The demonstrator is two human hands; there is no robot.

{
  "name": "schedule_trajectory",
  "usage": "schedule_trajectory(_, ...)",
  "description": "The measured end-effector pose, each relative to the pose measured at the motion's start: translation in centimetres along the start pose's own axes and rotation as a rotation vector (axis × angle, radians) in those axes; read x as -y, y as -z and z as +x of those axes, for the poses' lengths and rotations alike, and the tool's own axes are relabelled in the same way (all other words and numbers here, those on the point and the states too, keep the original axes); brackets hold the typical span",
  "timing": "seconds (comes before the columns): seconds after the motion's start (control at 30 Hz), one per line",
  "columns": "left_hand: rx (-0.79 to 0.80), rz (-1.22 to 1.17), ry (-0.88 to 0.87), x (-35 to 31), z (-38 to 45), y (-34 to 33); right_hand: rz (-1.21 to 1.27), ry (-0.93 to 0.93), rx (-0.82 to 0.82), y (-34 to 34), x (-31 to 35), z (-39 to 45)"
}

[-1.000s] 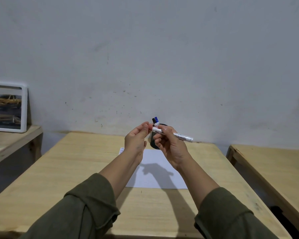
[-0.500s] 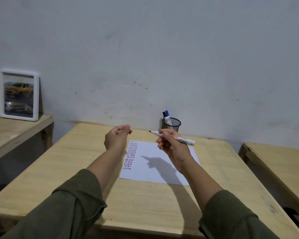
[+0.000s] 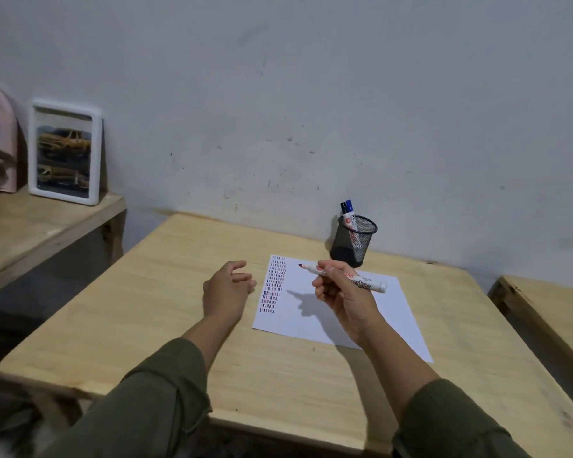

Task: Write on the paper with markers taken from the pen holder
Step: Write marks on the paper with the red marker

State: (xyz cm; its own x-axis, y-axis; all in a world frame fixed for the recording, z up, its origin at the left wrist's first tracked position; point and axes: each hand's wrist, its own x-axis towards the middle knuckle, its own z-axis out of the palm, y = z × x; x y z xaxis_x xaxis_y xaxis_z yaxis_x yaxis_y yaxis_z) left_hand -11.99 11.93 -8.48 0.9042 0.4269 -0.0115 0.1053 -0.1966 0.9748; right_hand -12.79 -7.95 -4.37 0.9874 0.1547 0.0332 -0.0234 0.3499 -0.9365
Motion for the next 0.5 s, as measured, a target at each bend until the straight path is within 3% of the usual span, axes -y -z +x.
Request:
schedule_trajectory(0.3, 0.020, 0.117, -0.043, 0.8, 0.2, 0.0, -0.039, -0.057, -0.044, -0.2, -1.3, 0.3)
schedule_trajectory(0.5, 0.079, 0.243, -0.068, 0.7, -1.8, 1.3, -0.194, -0.091, -0.109, -0.6, -2.8, -0.6)
